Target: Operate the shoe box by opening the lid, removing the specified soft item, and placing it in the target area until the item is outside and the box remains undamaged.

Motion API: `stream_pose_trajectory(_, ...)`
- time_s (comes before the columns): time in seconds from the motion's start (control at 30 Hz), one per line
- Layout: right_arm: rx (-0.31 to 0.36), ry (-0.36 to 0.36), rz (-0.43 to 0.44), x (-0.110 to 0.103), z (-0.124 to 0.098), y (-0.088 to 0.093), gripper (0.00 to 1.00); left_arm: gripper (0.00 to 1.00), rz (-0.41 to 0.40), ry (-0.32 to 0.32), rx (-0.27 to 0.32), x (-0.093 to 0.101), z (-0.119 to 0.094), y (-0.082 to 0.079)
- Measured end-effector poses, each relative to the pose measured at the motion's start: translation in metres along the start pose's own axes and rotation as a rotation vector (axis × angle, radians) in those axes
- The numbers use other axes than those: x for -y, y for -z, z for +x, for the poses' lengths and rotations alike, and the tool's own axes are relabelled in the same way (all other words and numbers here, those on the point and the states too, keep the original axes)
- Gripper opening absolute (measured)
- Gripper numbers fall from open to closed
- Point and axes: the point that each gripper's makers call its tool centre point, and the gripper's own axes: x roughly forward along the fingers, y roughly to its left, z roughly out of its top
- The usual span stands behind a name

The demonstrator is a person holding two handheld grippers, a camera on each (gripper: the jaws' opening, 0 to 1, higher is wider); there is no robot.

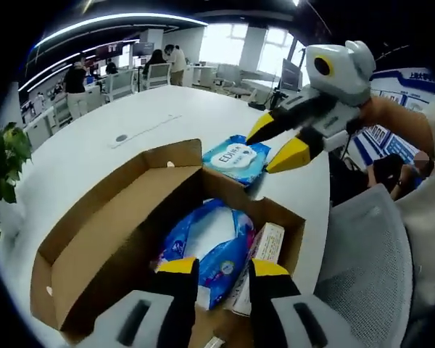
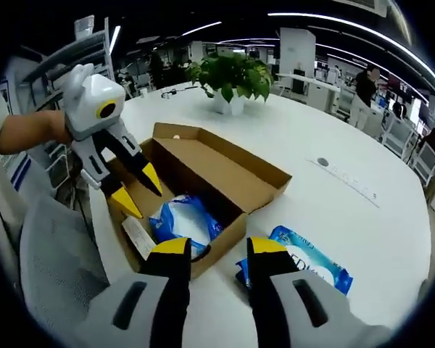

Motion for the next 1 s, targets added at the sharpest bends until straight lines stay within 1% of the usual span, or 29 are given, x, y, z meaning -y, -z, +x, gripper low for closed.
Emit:
stream_pose_trajectory(0.17,-0.008,-0.025,-0.021,-0.005,0.015,-0.005,0.25,0.25,0.038,0.033,-0.024,-0.001,0.007,0.000)
stream_pose_trajectory(0.27,-0.018,-0.041,-0.040,-0.008,0.023,-0.007,0.24,0.23,0.087,0.086,-0.051,0.003,0.014,0.001)
stream_pose_trajectory(0.37,-0.031,-0.055,-0.069,-0.010,0.031,-0.008,0.22,0.23,0.113,0.100,-0.065,0.002,0.019,0.000)
stream_pose_trajectory(0.43,-0.037,-0.062,-0.076,-0.010,0.034,-0.008,0.20,0.23,0.133,0.123,-0.072,0.002,0.022,0.000)
stream_pose_trajectory(0.53,-0.063,-0.078,-0.109,-0.011,0.043,-0.005,0.19,0.23,0.173,0.168,-0.084,0.006,0.028,0.001)
stream_pose_trajectory(0.57,-0.073,-0.083,-0.122,-0.012,0.047,-0.004,0.19,0.23,0.189,0.189,-0.097,0.007,0.031,0.003)
stream_pose_trajectory(0.63,-0.082,-0.089,-0.137,-0.013,0.052,-0.003,0.18,0.22,0.192,0.199,-0.116,0.006,0.034,0.005)
stream_pose_trajectory(0.73,-0.104,-0.095,-0.177,-0.015,0.061,-0.002,0.17,0.20,0.221,0.210,-0.140,0.006,0.036,0.008)
stream_pose_trajectory(0.8,-0.117,-0.099,-0.189,-0.016,0.066,-0.001,0.16,0.17,0.229,0.206,-0.159,0.004,0.037,0.010)
stream_pose_trajectory(0.9,-0.135,-0.106,-0.207,-0.018,0.074,0.002,0.15,0.14,0.241,0.213,-0.171,0.003,0.037,0.012)
stream_pose_trajectory(1.0,-0.153,-0.107,-0.231,-0.019,0.081,0.005,0.14,0.10,0.247,0.224,-0.191,0.002,0.037,0.016)
